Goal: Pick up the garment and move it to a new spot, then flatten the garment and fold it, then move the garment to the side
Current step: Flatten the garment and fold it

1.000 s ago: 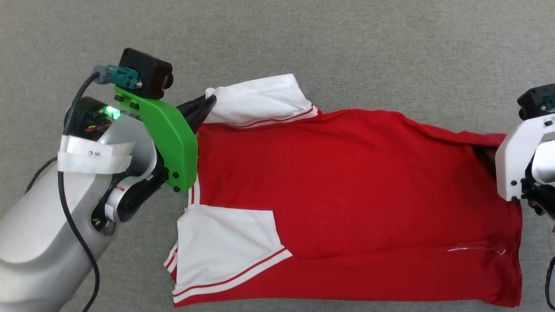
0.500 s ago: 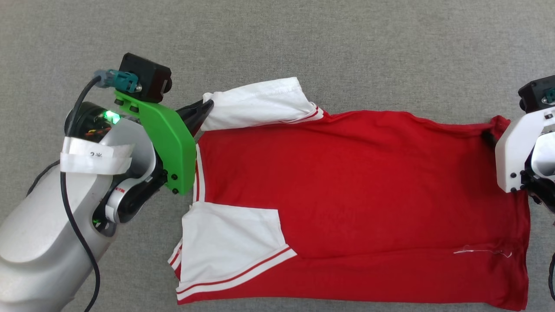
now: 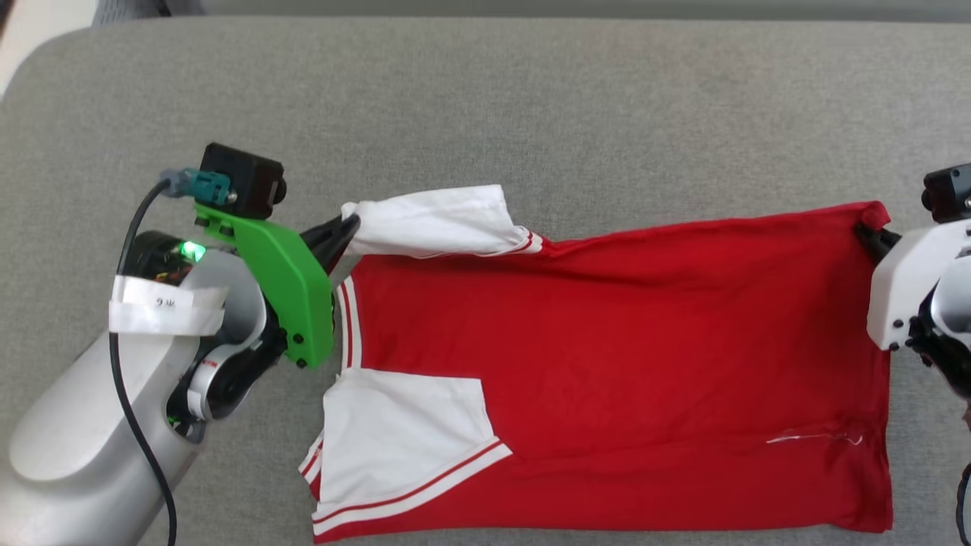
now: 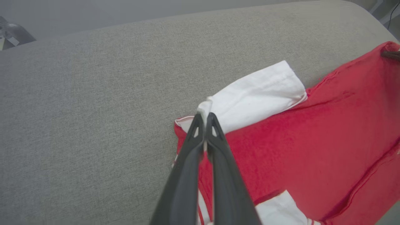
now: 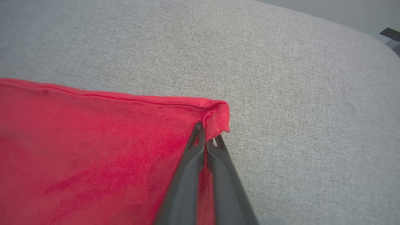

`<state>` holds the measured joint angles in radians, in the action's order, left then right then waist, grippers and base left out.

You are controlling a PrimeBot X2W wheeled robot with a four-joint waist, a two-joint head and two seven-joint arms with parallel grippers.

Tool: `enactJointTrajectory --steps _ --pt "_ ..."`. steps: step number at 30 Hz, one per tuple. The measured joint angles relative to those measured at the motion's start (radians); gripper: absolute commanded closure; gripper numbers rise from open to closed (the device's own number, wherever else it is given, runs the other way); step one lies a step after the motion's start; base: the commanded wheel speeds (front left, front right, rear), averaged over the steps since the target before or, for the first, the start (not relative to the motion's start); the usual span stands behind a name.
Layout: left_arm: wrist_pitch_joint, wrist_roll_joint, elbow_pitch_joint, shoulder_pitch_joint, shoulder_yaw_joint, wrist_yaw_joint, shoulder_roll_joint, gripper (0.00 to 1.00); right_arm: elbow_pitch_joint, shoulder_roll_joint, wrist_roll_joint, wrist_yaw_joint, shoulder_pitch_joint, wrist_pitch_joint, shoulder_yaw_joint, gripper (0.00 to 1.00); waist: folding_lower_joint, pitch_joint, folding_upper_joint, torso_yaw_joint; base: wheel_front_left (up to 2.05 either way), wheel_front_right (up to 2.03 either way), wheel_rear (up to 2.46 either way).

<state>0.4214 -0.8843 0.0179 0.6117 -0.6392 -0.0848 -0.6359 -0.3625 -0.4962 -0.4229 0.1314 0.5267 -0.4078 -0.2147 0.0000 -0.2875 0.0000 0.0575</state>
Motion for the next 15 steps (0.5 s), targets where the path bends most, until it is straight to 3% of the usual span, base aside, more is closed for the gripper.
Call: enactJointTrajectory --steps 15 --pt "-0.044 -0.055 0.055 -0.195 0.002 -0.052 -0.015 1.00 0.015 0.004 -0.040 0.000 -0.270 0.253 0.049 1.00 0.0000 0.139 0.0000 0.009 0.00 0.00 0.00"
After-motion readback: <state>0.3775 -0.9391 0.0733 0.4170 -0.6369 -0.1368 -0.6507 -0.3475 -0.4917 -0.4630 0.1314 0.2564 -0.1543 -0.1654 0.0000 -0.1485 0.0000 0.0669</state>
